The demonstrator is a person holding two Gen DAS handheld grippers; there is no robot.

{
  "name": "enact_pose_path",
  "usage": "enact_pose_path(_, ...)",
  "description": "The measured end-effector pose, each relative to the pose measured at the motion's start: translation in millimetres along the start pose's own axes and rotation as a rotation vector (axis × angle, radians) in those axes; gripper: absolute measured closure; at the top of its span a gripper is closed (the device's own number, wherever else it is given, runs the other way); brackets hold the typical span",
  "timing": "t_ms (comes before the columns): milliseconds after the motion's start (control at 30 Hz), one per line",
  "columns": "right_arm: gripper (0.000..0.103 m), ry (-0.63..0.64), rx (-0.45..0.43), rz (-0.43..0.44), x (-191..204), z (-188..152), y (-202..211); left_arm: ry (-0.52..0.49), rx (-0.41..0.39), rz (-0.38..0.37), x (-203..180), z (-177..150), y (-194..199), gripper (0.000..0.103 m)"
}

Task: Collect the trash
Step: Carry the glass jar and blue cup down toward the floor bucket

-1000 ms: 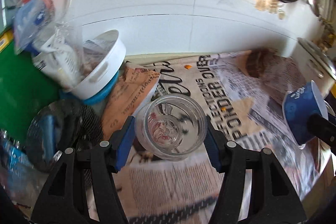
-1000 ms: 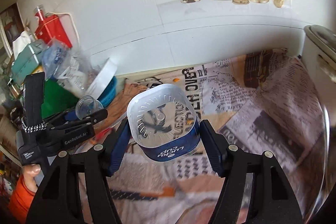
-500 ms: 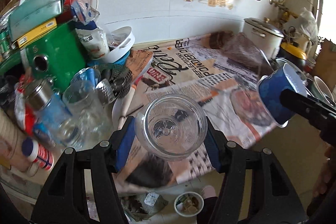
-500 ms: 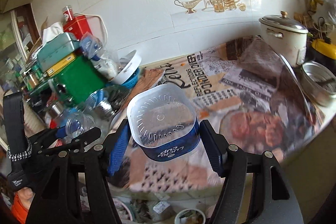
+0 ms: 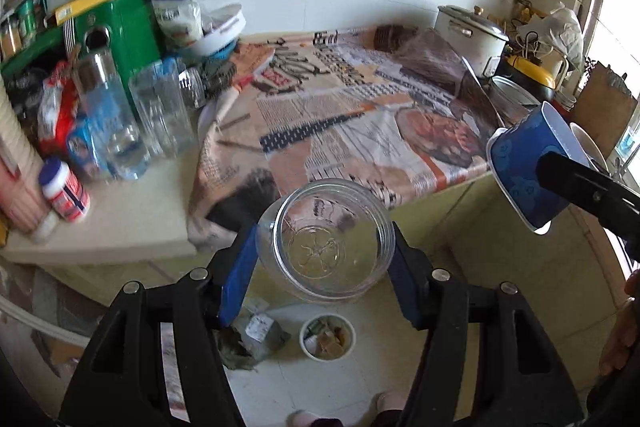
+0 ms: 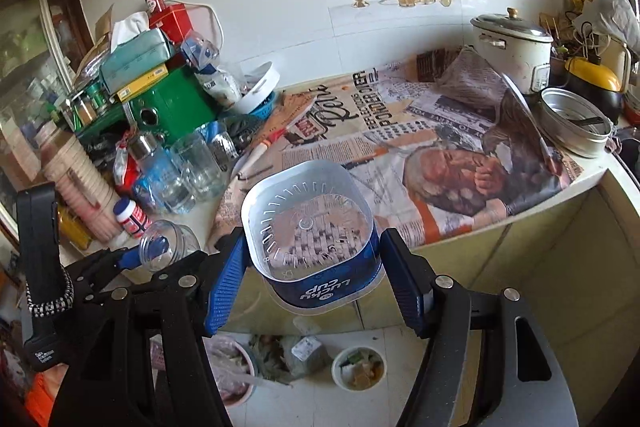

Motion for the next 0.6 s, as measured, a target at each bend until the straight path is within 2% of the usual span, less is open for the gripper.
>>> enact_pose_path(267,0.039,0.011,0.102,0.056,-31.1,-46.5,-21.9,0.080,0.103,0.046,-18.2,-63.2,-38.2,0.042)
enact_pose_path(600,0.039,0.010,0.273,0.070,-77.9,-128.3,-90.2,0.214,0.219,0.086,-20.6,-158.2,-121.4,0.042)
Point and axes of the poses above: each gripper's, at about its wrist camera, not at the fingertips, and y roughly against the way its jaws point, x to its left, z to its top, the point moved 3 cm from there along -y, roughly the way its jaws point, and after that the axes turned 3 degrees about z, right-handed, at the moved point
